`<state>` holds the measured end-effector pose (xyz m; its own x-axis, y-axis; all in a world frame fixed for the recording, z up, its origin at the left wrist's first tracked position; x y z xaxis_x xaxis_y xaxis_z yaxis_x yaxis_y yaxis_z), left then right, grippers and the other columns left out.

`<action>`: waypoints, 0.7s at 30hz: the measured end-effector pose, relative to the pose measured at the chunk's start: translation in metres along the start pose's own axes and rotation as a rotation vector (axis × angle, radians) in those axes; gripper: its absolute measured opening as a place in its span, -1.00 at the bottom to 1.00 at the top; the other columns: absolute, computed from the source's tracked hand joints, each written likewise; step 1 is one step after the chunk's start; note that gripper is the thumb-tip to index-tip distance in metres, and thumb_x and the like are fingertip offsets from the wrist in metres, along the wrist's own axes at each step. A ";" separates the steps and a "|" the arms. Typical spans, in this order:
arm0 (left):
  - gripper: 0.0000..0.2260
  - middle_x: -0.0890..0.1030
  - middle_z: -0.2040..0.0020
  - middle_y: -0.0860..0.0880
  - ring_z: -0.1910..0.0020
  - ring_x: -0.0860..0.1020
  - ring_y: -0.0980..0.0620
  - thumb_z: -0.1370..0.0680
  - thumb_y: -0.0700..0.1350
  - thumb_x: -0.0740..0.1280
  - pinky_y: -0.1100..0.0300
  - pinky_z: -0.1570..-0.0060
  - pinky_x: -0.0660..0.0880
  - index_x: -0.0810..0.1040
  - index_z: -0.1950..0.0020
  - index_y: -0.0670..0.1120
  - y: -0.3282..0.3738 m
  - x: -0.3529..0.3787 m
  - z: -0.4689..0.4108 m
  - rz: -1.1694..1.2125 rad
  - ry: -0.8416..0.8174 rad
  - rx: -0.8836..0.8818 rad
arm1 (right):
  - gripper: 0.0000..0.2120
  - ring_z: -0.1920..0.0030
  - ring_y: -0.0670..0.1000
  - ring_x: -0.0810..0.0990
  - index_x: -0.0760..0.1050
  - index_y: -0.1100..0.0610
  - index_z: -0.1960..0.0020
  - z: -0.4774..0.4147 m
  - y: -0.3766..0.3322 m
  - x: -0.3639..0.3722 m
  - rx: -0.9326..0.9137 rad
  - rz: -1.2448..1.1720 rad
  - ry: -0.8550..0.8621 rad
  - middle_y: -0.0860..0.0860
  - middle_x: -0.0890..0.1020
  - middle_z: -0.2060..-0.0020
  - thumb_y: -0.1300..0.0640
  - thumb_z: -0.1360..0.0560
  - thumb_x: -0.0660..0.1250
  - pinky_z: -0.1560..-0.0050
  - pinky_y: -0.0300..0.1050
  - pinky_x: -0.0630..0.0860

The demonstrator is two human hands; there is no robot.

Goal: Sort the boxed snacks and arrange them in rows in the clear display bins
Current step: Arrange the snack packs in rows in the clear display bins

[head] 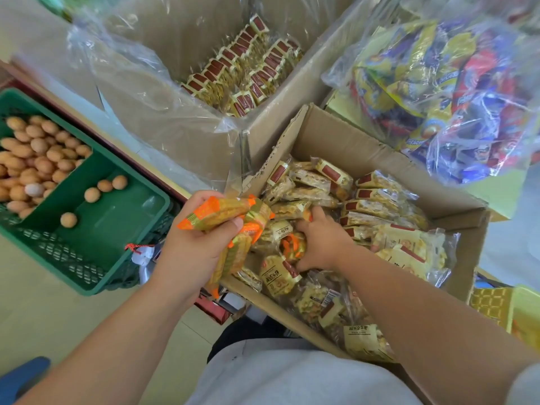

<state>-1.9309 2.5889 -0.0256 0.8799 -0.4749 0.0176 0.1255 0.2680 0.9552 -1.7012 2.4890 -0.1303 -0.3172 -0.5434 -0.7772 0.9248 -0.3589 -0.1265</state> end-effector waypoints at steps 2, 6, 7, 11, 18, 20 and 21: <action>-0.74 0.70 0.00 -0.05 -0.05 0.69 -0.08 -0.37 0.07 0.51 -0.14 -0.08 0.66 0.63 -0.03 0.14 0.001 0.000 0.000 0.006 -0.002 -0.002 | -0.10 -0.14 0.17 0.46 0.41 -0.07 -0.37 0.011 0.003 -0.010 -0.047 -0.098 0.059 0.06 0.22 -0.25 -0.33 -0.10 0.51 -0.15 0.01 0.53; -0.76 0.71 0.00 -0.07 -0.04 0.70 -0.11 -0.39 0.04 0.51 -0.28 -0.12 0.63 0.64 -0.03 0.09 0.004 0.000 0.001 -0.012 -0.006 -0.010 | -0.24 -0.10 0.05 0.42 0.44 -0.06 -0.29 0.033 0.005 -0.031 -0.095 -0.330 0.198 -0.03 0.26 -0.16 -0.22 -0.15 0.58 -0.08 -0.13 0.46; -0.78 0.71 0.01 -0.05 -0.03 0.70 -0.08 -0.40 0.01 0.51 -0.29 -0.12 0.62 0.64 -0.03 0.08 0.005 0.000 0.002 -0.020 -0.003 -0.013 | -0.28 -0.07 0.02 0.42 0.45 -0.08 -0.25 0.039 0.006 -0.036 -0.085 -0.407 0.235 -0.05 0.27 -0.11 -0.20 -0.15 0.60 -0.02 -0.18 0.44; -0.78 0.72 -0.01 -0.07 -0.03 0.71 -0.06 -0.42 -0.04 0.50 -0.19 -0.11 0.63 0.64 -0.04 0.03 0.009 0.001 0.005 0.014 0.008 -0.015 | -0.30 -0.02 -0.09 0.45 0.48 -0.10 -0.24 0.062 0.009 -0.062 -0.041 -0.641 0.378 -0.09 0.35 -0.07 -0.14 -0.17 0.66 0.07 -0.34 0.39; -0.78 0.74 0.00 0.00 -0.03 0.71 0.00 -0.43 -0.09 0.51 0.04 0.00 0.58 0.66 -0.06 0.07 0.025 0.040 0.014 0.081 -0.059 0.043 | -0.44 0.01 -0.06 0.65 0.53 -0.16 -0.04 0.147 0.040 -0.088 -0.053 -1.080 0.577 -0.03 0.65 0.02 -0.20 -0.12 0.65 0.02 -0.13 0.60; -0.79 0.74 -0.02 -0.01 -0.09 0.70 -0.05 -0.48 -0.19 0.52 -0.01 -0.07 0.57 0.68 -0.02 0.10 0.029 0.066 0.016 0.102 -0.111 0.050 | -0.47 0.08 -0.03 0.71 0.58 -0.15 -0.03 0.181 0.059 -0.087 -0.098 -1.248 0.658 -0.04 0.71 0.11 -0.15 -0.13 0.69 0.11 -0.13 0.63; -0.78 0.74 -0.04 -0.03 -0.12 0.70 -0.10 -0.48 -0.19 0.52 -0.05 -0.10 0.57 0.68 -0.03 0.10 0.030 0.081 0.019 0.104 -0.130 0.051 | -0.46 0.11 -0.04 0.72 0.60 -0.16 -0.03 0.199 0.070 -0.085 -0.102 -1.330 0.702 -0.05 0.72 0.13 -0.16 -0.12 0.70 0.14 -0.15 0.63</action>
<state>-1.8642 2.5429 0.0102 0.8199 -0.5519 0.1523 0.0102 0.2801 0.9599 -1.6513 2.3589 0.0495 -0.7768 0.6006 -0.1893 0.0714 -0.2147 -0.9741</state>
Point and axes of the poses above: each hand's wrist, its own z-axis away from the middle knuckle, its own x-axis out of the palm, y = z × x, the point moved 4 cm from there along -z, towards the middle knuckle
